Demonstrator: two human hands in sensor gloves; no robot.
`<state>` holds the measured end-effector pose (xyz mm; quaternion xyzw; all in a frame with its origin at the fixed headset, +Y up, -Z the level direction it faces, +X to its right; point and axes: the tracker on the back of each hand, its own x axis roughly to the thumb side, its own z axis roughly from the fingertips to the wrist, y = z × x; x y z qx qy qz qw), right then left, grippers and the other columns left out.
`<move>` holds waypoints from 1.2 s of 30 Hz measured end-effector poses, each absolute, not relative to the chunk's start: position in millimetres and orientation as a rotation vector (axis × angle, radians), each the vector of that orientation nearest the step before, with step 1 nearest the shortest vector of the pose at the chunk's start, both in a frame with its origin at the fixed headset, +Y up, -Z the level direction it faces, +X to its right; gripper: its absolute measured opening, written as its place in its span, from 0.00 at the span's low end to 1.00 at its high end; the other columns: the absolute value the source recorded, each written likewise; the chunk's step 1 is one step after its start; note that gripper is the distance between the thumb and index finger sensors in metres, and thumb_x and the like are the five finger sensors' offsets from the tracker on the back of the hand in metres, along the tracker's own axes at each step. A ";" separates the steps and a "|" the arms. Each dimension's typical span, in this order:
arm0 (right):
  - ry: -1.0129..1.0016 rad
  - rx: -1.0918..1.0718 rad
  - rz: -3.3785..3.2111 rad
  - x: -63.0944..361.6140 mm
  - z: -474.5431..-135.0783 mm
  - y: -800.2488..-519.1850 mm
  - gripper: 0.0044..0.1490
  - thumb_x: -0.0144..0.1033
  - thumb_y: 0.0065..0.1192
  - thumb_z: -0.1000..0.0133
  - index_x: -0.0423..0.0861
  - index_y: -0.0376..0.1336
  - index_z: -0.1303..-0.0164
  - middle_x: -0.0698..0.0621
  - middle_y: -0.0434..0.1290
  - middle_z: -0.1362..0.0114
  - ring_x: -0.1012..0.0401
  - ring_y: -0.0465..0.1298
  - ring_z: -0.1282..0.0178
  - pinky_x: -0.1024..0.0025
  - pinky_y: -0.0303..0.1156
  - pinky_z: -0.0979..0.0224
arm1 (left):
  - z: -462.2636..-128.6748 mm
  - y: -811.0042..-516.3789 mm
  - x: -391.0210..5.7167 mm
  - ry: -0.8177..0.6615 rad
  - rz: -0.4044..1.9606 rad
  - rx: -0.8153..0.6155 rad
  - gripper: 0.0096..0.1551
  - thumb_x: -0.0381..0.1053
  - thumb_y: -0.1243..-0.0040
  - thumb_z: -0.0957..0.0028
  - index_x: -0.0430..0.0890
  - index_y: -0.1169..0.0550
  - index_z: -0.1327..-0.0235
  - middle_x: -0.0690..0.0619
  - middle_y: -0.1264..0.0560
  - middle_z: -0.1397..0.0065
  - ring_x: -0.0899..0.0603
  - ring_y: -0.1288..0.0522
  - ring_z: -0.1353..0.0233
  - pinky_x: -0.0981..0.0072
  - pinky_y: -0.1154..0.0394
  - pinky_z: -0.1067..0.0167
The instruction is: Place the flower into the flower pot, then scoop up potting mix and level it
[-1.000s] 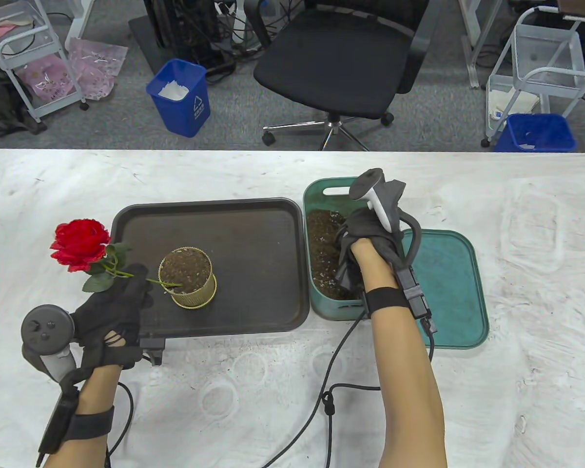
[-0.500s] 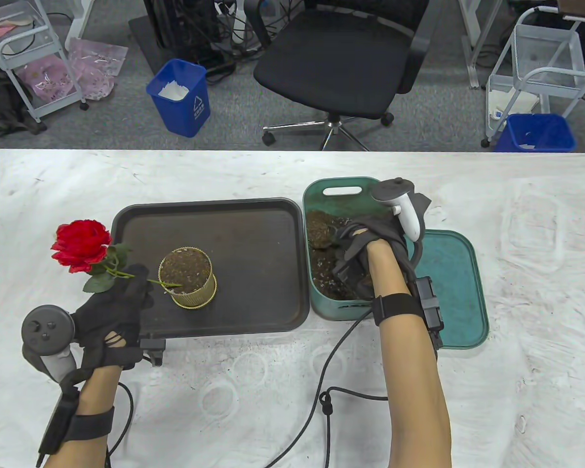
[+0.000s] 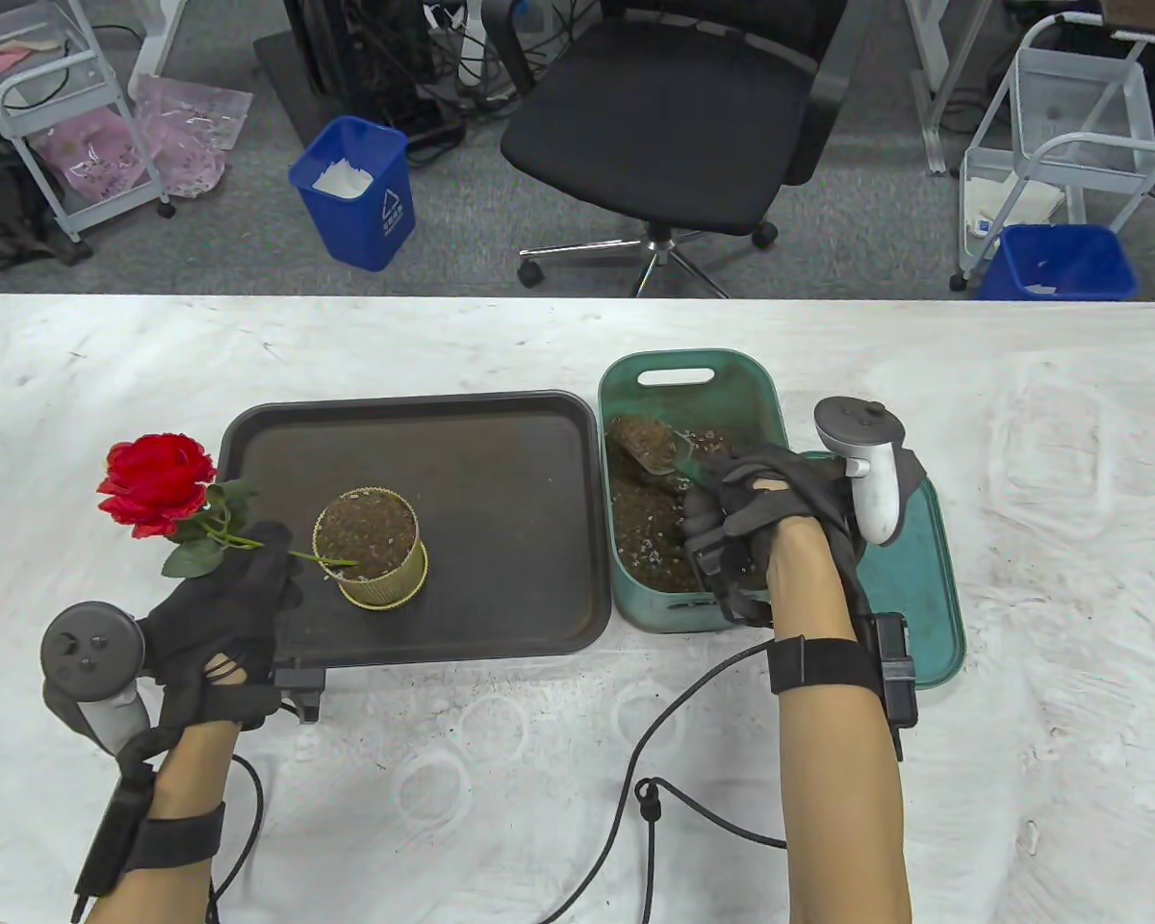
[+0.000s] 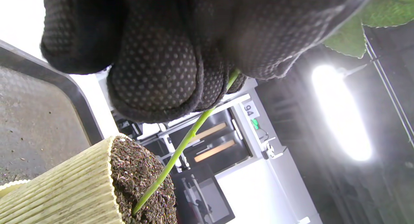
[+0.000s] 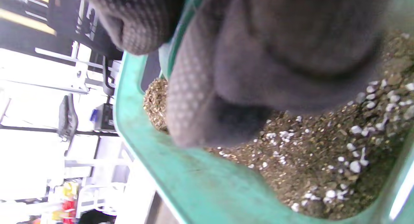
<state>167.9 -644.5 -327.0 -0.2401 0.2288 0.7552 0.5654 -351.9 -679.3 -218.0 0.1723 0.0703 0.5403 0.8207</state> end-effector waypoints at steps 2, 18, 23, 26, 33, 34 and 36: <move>0.487 -0.554 1.752 168.7 -320.4 -643.3 0.34 0.38 0.60 0.53 0.35 0.65 0.39 0.43 0.83 0.54 0.54 0.89 0.73 0.67 0.88 0.76 | -217.9 -678.7 -351.4 0.148 1.151 0.367 0.23 0.57 0.29 0.57 0.49 0.12 0.52 0.51 0.12 0.51 0.48 0.09 0.65 0.57 0.13 0.59; 0.515 -0.269 1.738 92.2 -292.4 -622.6 0.33 0.39 0.61 0.52 0.34 0.66 0.40 0.42 0.83 0.55 0.54 0.89 0.75 0.67 0.88 0.77 | -218.0 -678.5 -350.2 0.136 1.148 0.367 0.23 0.57 0.29 0.57 0.49 0.12 0.52 0.51 0.12 0.51 0.48 0.09 0.65 0.57 0.13 0.59; 0.633 -0.142 1.735 31.9 -292.8 -633.9 0.33 0.39 0.61 0.52 0.34 0.65 0.40 0.42 0.83 0.55 0.54 0.89 0.75 0.67 0.88 0.77 | -218.2 -678.9 -350.5 0.138 1.151 0.365 0.23 0.57 0.29 0.57 0.49 0.12 0.52 0.51 0.12 0.51 0.48 0.09 0.64 0.57 0.13 0.59; 0.690 -0.104 1.751 3.9 -294.6 -642.7 0.34 0.39 0.61 0.52 0.34 0.65 0.40 0.42 0.83 0.55 0.54 0.89 0.75 0.67 0.88 0.77 | -218.1 -678.9 -350.4 0.140 1.152 0.365 0.23 0.57 0.29 0.57 0.49 0.12 0.52 0.51 0.12 0.51 0.48 0.09 0.64 0.57 0.13 0.59; 0.724 -0.101 1.838 -31.5 -302.9 -662.3 0.33 0.39 0.61 0.52 0.35 0.65 0.40 0.43 0.83 0.55 0.54 0.88 0.74 0.66 0.87 0.76 | -218.0 -678.6 -350.1 0.139 1.151 0.365 0.23 0.57 0.29 0.57 0.50 0.12 0.52 0.51 0.12 0.51 0.48 0.09 0.64 0.57 0.13 0.59; 0.713 -0.106 1.858 -33.0 -303.8 -663.5 0.33 0.39 0.61 0.52 0.35 0.66 0.40 0.42 0.83 0.55 0.54 0.88 0.75 0.66 0.87 0.77 | -218.1 -678.7 -350.1 0.138 1.152 0.365 0.23 0.57 0.29 0.57 0.50 0.12 0.52 0.51 0.12 0.51 0.48 0.09 0.65 0.57 0.13 0.59; 0.658 -0.117 1.959 -35.6 -304.1 -663.1 0.32 0.40 0.61 0.51 0.37 0.67 0.41 0.44 0.84 0.57 0.55 0.88 0.77 0.66 0.86 0.78 | -218.3 -678.6 -350.3 0.138 1.151 0.365 0.23 0.57 0.29 0.57 0.49 0.12 0.52 0.51 0.12 0.51 0.48 0.09 0.64 0.57 0.13 0.59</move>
